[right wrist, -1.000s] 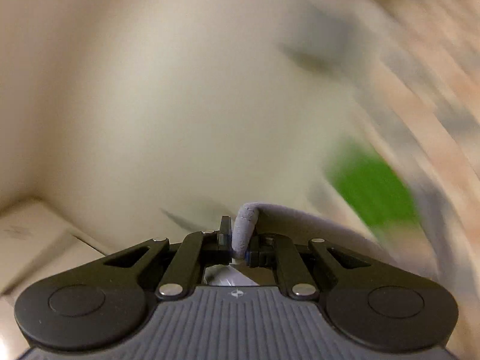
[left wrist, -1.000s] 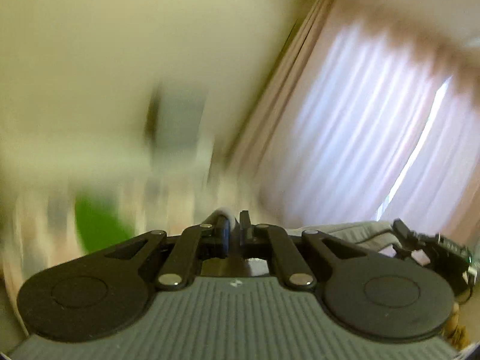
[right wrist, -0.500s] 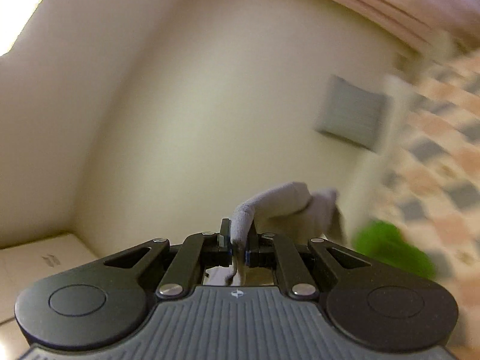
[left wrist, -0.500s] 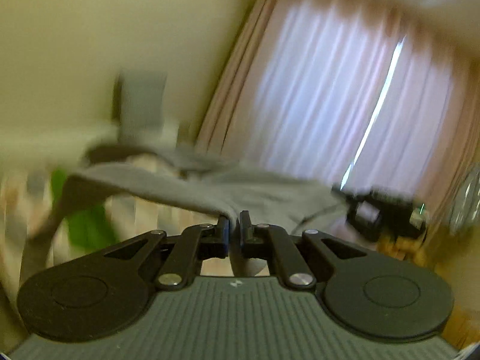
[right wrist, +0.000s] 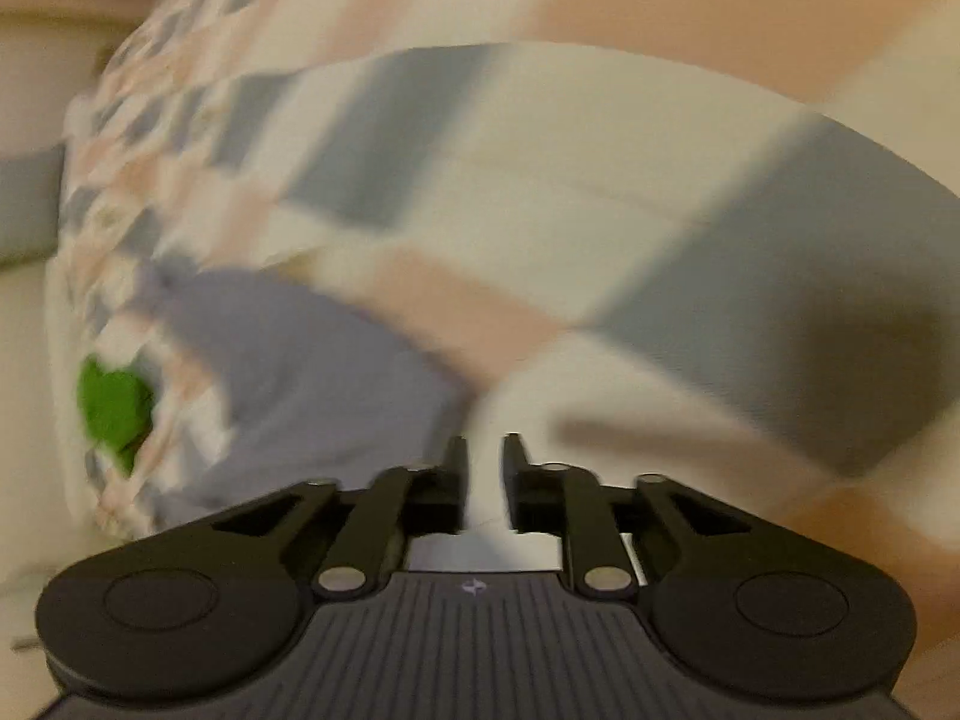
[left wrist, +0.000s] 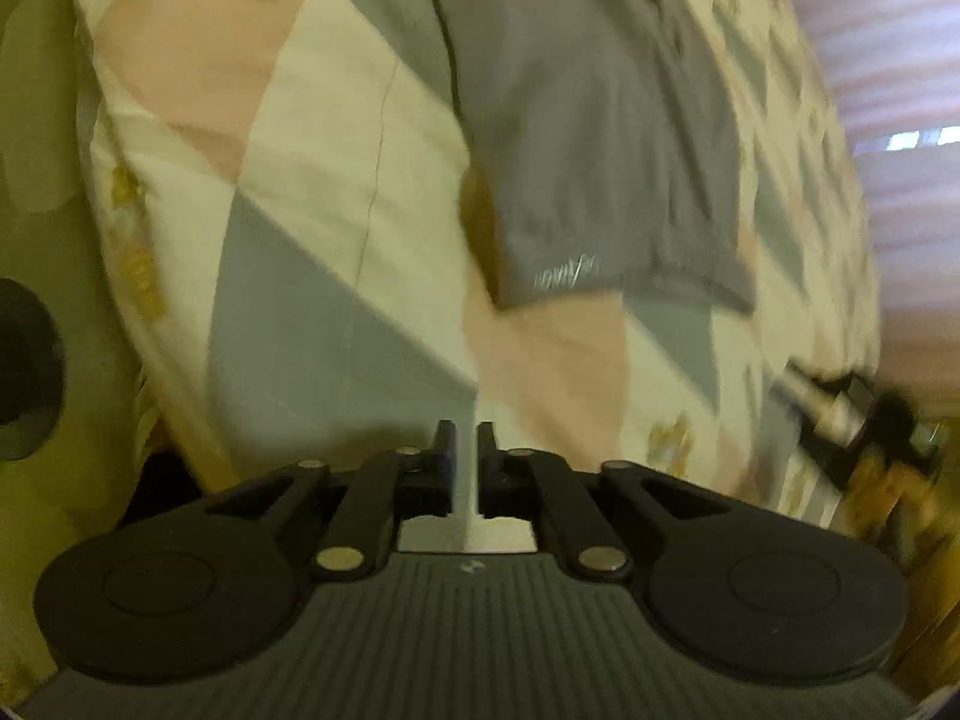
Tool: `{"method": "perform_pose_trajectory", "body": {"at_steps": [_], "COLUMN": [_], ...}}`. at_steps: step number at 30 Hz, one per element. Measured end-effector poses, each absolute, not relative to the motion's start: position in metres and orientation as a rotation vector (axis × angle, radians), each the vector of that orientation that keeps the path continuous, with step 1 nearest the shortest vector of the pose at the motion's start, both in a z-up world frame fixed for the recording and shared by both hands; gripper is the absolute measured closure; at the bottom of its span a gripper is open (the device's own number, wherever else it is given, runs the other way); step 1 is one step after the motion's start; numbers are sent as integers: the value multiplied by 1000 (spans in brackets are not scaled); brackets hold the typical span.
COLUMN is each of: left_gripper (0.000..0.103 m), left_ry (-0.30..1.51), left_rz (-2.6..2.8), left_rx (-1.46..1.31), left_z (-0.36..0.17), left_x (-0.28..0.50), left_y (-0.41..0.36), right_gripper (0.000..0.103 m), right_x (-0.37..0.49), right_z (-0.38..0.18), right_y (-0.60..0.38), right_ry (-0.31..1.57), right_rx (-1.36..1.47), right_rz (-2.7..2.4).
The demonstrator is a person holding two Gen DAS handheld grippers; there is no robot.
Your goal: Fold clothes
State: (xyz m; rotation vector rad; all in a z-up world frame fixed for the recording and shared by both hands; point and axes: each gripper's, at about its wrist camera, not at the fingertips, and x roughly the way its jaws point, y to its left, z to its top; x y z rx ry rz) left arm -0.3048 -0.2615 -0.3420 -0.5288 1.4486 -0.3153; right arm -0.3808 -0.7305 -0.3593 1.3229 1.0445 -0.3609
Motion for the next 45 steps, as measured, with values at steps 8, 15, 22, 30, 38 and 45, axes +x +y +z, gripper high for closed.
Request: {"method": "perform_pose_trajectory", "body": {"at_steps": [8, 15, 22, 30, 38, 45], "left_gripper": [57, 78, 102, 102, 101, 64], "left_ry": [1271, 1317, 1257, 1407, 1559, 1551], "left_rz": [-276, -241, -498, -879, -920, -1032], "left_rx": [-600, -908, -549, -334, -121, -5], "left_z": [-377, -419, -343, -313, -394, -346], "left_x": [-266, -247, -248, -334, -377, -374], "left_y": [-262, -262, -296, -377, -427, -373], "right_gripper": [37, 38, 97, 98, 83, 39], "right_x": [-360, -320, -288, -381, -449, -467], "right_z": [-378, -421, -396, -328, -369, -342], "right_y": [-711, -702, -692, -755, -779, -740], "right_ry": [927, 833, 946, 1015, 1089, 1025], "right_rx": [1246, 1321, 1217, 1121, 1136, 1004], "right_rz": [-109, -77, -39, -170, -374, -610]}}
